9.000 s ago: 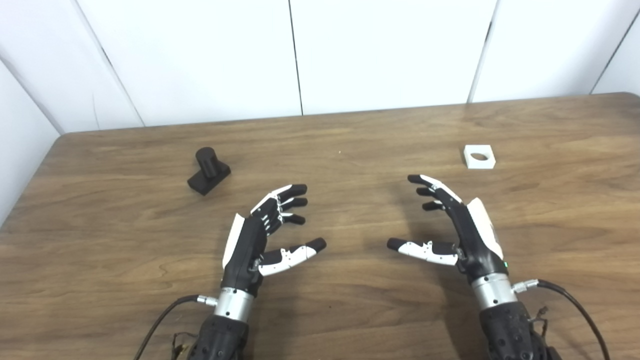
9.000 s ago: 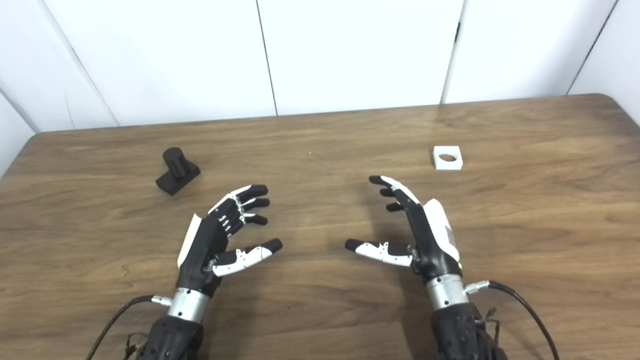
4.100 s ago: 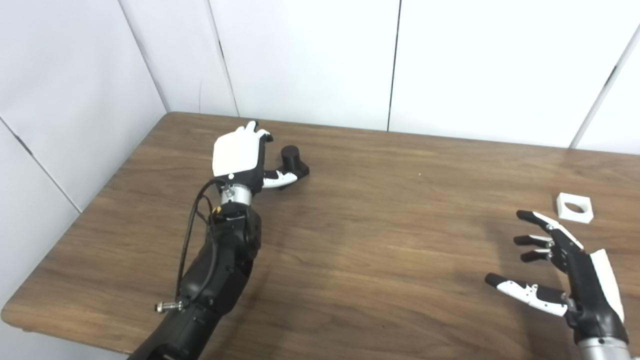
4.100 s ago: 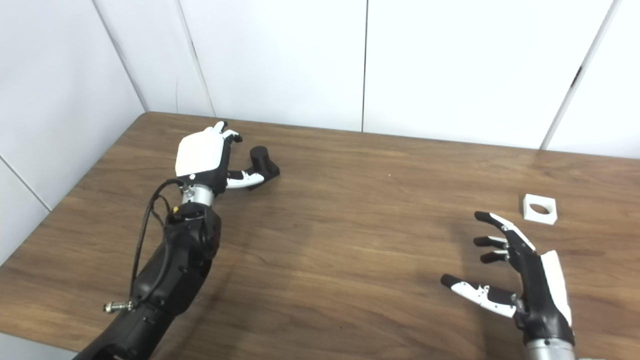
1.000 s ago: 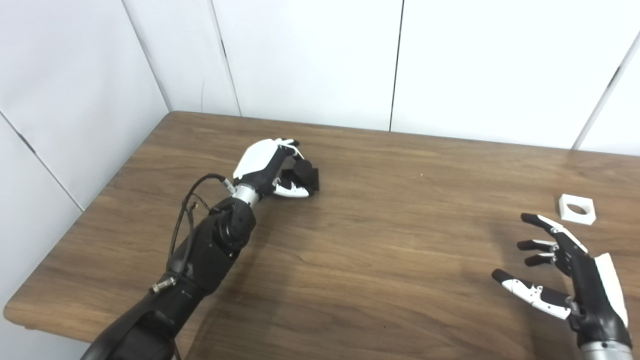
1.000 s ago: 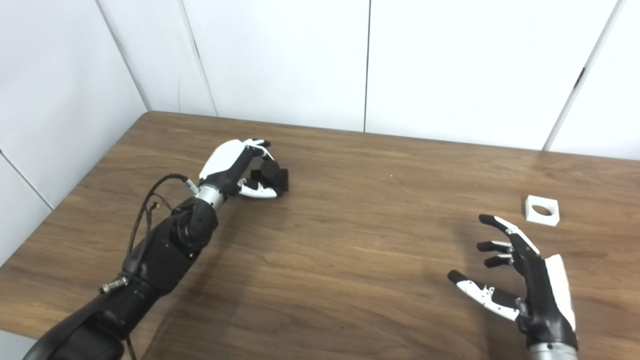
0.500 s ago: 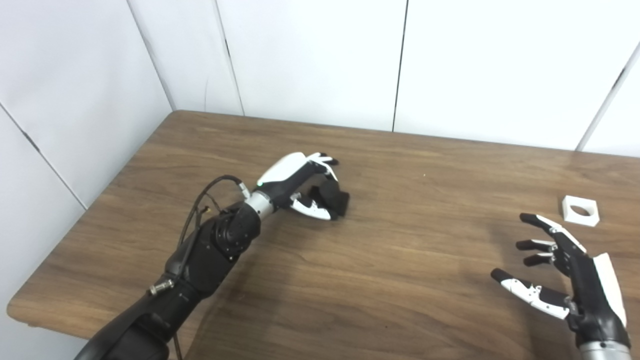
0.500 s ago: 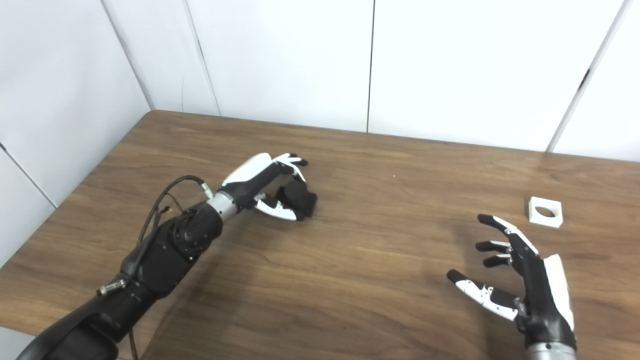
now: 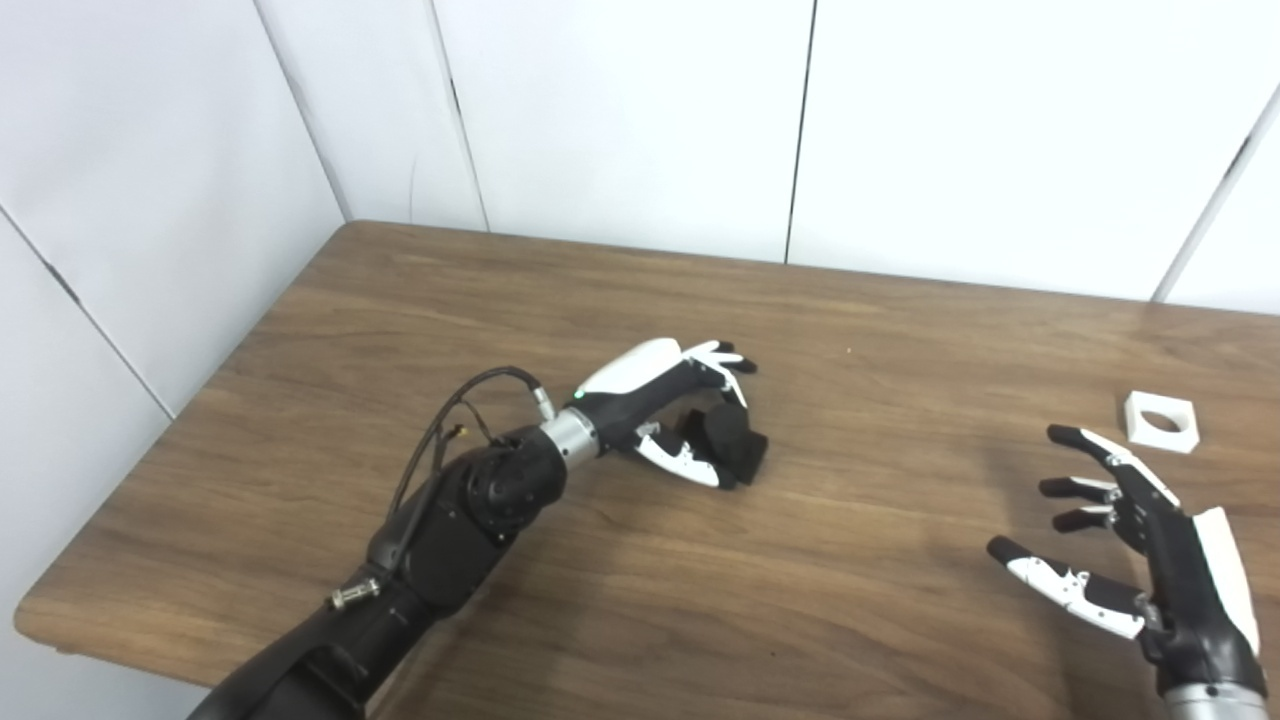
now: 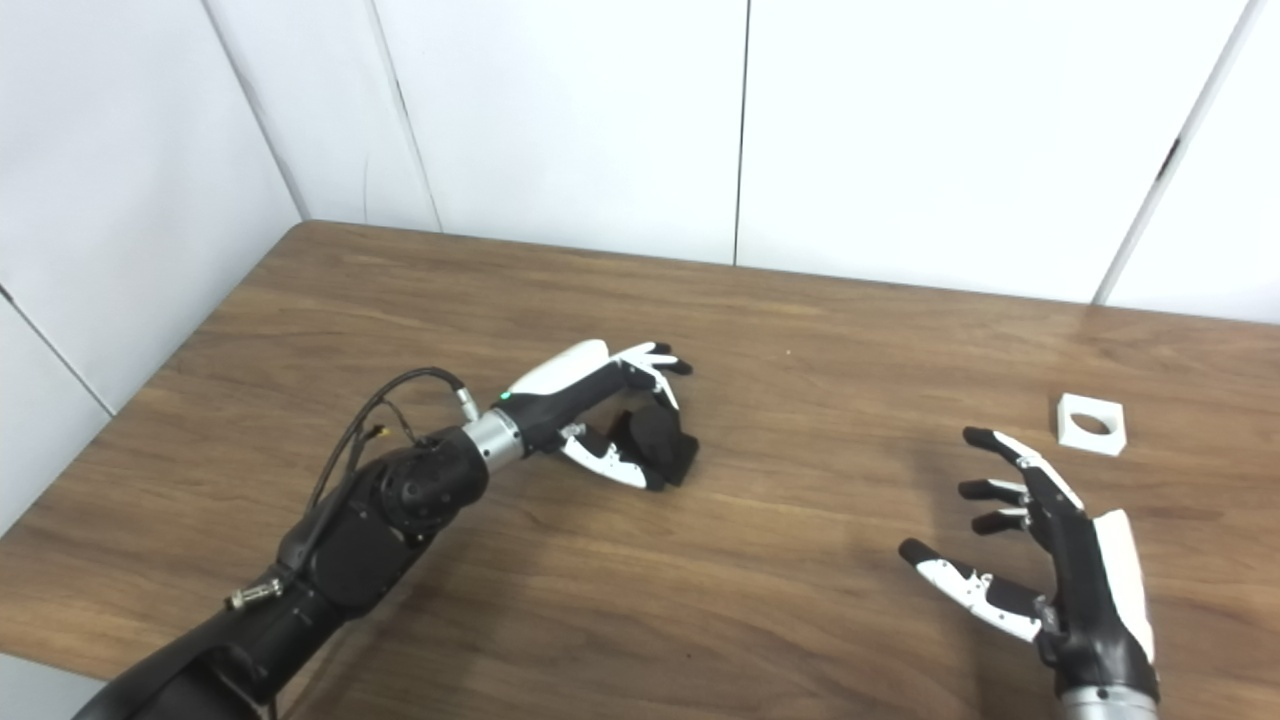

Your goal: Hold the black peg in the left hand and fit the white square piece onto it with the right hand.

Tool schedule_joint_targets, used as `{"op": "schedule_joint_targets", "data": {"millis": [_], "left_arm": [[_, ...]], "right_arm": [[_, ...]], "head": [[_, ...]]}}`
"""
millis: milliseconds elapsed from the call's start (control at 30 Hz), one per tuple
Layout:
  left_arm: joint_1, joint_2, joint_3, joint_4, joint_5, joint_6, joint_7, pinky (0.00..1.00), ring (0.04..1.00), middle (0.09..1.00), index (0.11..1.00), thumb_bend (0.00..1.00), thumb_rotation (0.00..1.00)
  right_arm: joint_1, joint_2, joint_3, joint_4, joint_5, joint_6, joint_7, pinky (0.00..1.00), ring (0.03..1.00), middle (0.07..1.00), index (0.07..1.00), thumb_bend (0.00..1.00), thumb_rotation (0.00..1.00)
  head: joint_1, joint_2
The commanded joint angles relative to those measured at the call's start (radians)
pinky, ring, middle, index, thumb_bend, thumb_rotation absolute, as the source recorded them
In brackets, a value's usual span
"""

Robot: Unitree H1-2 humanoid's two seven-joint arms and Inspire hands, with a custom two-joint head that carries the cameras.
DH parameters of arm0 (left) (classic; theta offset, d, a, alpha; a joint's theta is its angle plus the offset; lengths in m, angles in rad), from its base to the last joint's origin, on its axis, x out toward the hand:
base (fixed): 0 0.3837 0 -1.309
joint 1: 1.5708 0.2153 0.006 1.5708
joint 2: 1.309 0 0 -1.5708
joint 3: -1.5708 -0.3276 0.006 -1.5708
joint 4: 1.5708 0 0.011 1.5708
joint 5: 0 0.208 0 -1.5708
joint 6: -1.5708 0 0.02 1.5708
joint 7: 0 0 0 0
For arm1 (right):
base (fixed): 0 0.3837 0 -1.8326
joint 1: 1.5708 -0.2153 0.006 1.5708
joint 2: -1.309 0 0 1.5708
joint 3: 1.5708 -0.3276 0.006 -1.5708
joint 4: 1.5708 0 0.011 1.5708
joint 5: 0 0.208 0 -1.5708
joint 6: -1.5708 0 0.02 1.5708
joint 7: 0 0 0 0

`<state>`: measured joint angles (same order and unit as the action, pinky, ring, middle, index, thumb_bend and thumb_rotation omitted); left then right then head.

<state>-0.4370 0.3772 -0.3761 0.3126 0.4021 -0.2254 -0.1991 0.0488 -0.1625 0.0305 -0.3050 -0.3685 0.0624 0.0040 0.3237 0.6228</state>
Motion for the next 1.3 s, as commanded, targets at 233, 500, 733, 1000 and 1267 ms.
{"op": "schedule_joint_targets", "data": {"millis": [233,500,733,1000,1267], "left_arm": [[0.017,-0.073,-0.083,-0.012,0.027,-0.06,-0.047,0.92,0.992,0.917,0.49,0.52,0.08],[0.016,-0.139,-0.12,0.054,0.039,-0.094,-0.034,0.92,0.998,0.921,0.49,0.52,0.08],[0.023,-0.182,-0.145,0.092,0.05,-0.103,-0.038,0.95,1.0,0.928,0.491,0.52,0.08],[0.015,-0.182,-0.183,0.114,0.112,-0.115,-0.001,0.99,1.0,0.924,0.49,0.52,0.09],[0.036,-0.145,-0.18,0.062,0.114,-0.115,0.001,0.99,1.0,0.924,0.49,0.52,0.09]], "right_arm": [[-0.02,-0.003,-0.01,-0.048,0.013,-0.03,-0.009,0.54,0.692,0.863,0.804,0.55,0.09],[-0.022,-0.003,-0.012,-0.054,0.001,-0.022,-0.009,0.54,0.689,0.862,0.802,0.55,0.12],[-0.023,-0.003,-0.015,-0.058,0.004,-0.022,-0.009,0.53,0.682,0.863,0.8,0.55,0.14],[-0.023,-0.006,-0.021,-0.072,0.009,-0.011,-0.002,0.53,0.683,0.862,0.801,0.54,0.12],[-0.022,0.012,-0.01,-0.04,-0.007,-0.066,-0.033,0.53,0.671,0.845,0.787,0.57,0.12]], "head": [[-0.002,0.006],[-0.008,0.007],[-0.014,0.01],[-0.019,0.014],[-0.188,0.018]]}}
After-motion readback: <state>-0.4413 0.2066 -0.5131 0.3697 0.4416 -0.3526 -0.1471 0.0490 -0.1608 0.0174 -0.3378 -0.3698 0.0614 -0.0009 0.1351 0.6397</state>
